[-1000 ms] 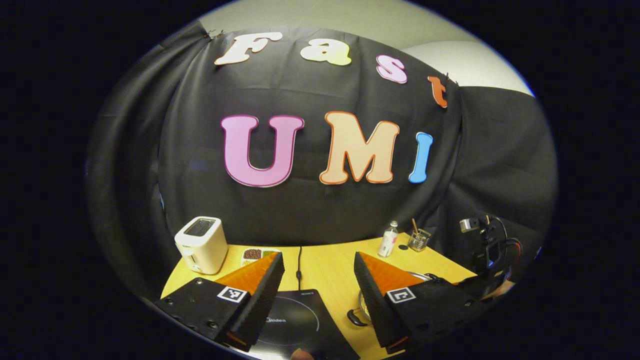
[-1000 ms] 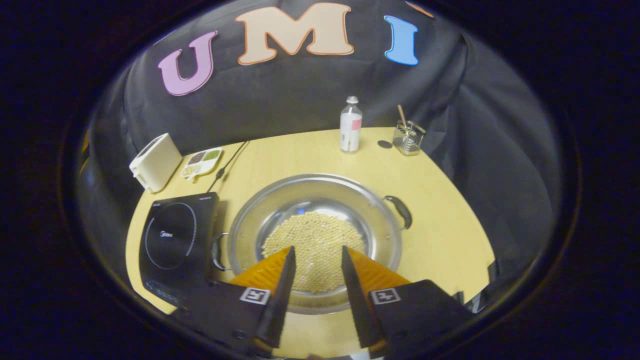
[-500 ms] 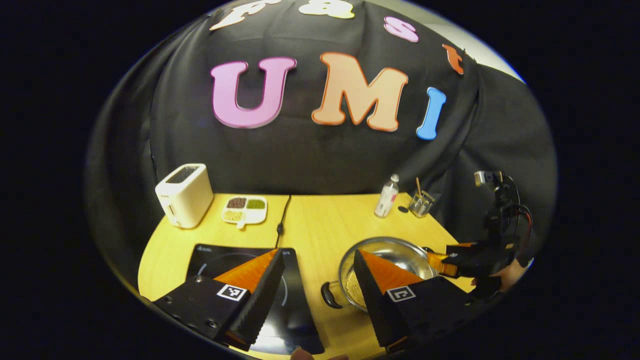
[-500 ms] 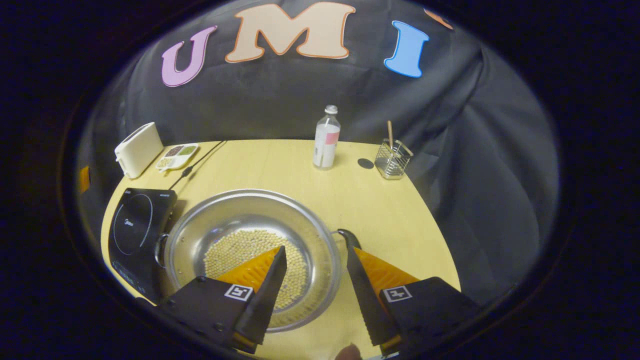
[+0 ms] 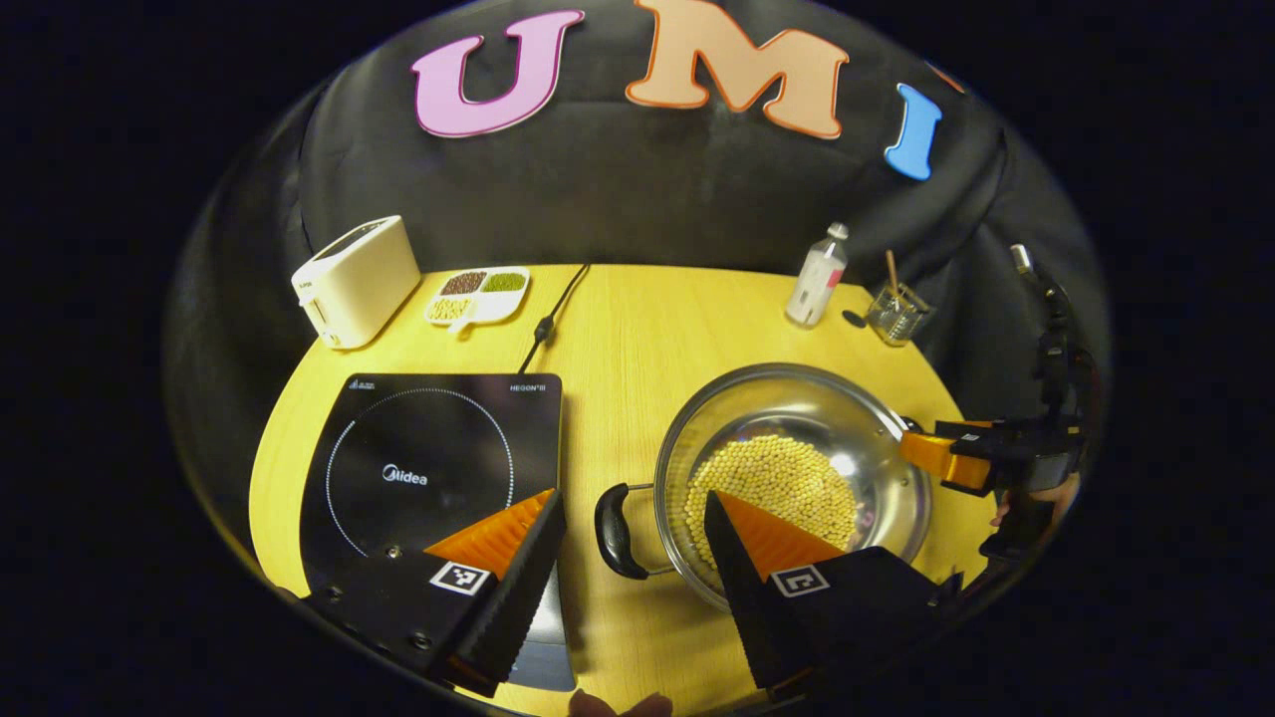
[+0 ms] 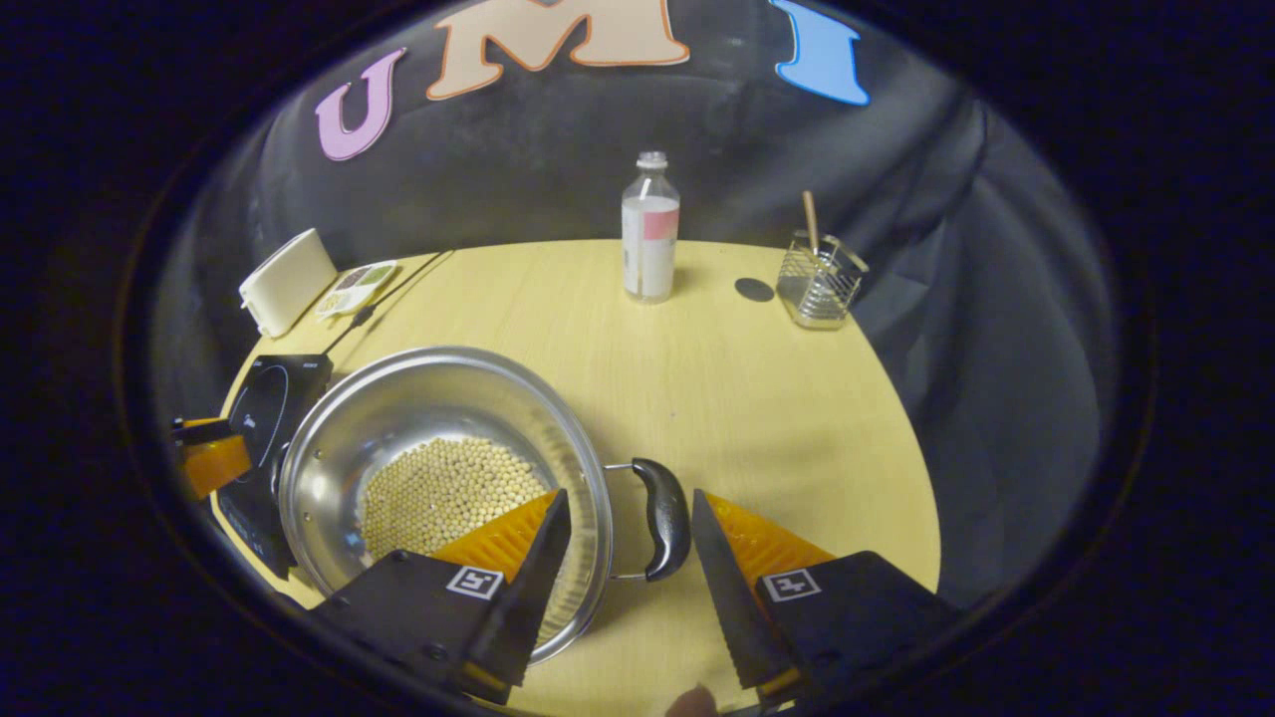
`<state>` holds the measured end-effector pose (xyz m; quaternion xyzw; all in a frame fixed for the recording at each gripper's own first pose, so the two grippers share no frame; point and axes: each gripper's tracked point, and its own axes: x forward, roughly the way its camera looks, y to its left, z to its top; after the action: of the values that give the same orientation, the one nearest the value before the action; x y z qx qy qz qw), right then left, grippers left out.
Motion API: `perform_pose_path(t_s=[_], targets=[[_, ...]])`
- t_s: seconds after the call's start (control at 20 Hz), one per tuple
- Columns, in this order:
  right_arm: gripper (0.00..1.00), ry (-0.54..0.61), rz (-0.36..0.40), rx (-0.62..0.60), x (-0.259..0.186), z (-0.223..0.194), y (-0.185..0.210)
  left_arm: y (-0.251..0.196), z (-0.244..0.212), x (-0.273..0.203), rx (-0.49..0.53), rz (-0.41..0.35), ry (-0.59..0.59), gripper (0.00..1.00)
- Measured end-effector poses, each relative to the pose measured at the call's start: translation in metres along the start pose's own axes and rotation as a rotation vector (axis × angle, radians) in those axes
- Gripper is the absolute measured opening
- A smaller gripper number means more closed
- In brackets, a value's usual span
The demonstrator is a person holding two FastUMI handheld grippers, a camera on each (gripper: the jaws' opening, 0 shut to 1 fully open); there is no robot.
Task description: First push the handle of the pot to place it horizontally, then grasp the pot with both hands and set it on the induction cooktop.
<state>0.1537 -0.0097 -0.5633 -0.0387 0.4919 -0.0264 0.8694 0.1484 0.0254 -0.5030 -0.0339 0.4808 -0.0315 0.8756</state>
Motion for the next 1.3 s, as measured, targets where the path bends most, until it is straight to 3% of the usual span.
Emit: perform_pose_path(t_s=[0.2,0.25,0.3,0.45,0.55,0.6,0.65,0.9,0.95,1.05,1.15,1.25,1.3], targets=[[0.82,0.057,0.054,0.01,0.016,-0.014,-0.001,-0.004,-0.021,0.028,-0.028,0.034,0.081,0.87],[0.8,0.072,0.064,0.01,0.019,-0.017,-0.001,-0.004,-0.026,0.034,-0.041,0.041,0.094,0.92],[0.78,0.078,0.073,0.009,0.021,-0.02,-0.001,-0.003,-0.031,0.039,-0.051,0.049,0.109,0.87],[0.7,0.098,0.109,0.031,0.025,-0.023,0.003,-0.001,-0.041,0.05,-0.054,0.058,0.145,0.87],[0.6,0.102,0.114,0.04,0.023,-0.022,0.002,0.006,-0.042,0.053,-0.041,0.082,0.15,0.8],[0.56,0.105,0.114,0.043,0.026,-0.023,0.004,0.004,-0.039,0.057,-0.051,0.08,0.137,0.68],[0.56,0.101,0.111,0.047,0.023,-0.023,0.003,0.004,-0.038,0.055,-0.057,0.075,0.134,0.68],[0.38,0.127,0.122,0.097,0.01,-0.024,0.004,0.003,-0.035,0.045,-0.049,0.057,0.15,0.59],[0.42,0.118,0.123,0.099,0.005,-0.022,0.005,0.003,-0.031,0.039,-0.043,0.055,0.138,0.59],[0.38,0.099,0.128,0.102,-0.007,-0.015,0.011,0.008,-0.022,0.026,-0.031,0.058,0.118,0.59],[0.42,0.091,0.148,0.117,-0.018,-0.01,0.024,0.02,-0.012,0.009,-0.027,0.065,0.1,0.59],[0.38,0.078,0.173,0.128,-0.027,-0.003,0.042,0.036,-0.002,-0.006,-0.018,0.076,0.085,0.59],[0.42,0.073,0.186,0.13,-0.03,0.0,0.054,0.048,0.005,-0.014,-0.012,0.086,0.073,0.59]])
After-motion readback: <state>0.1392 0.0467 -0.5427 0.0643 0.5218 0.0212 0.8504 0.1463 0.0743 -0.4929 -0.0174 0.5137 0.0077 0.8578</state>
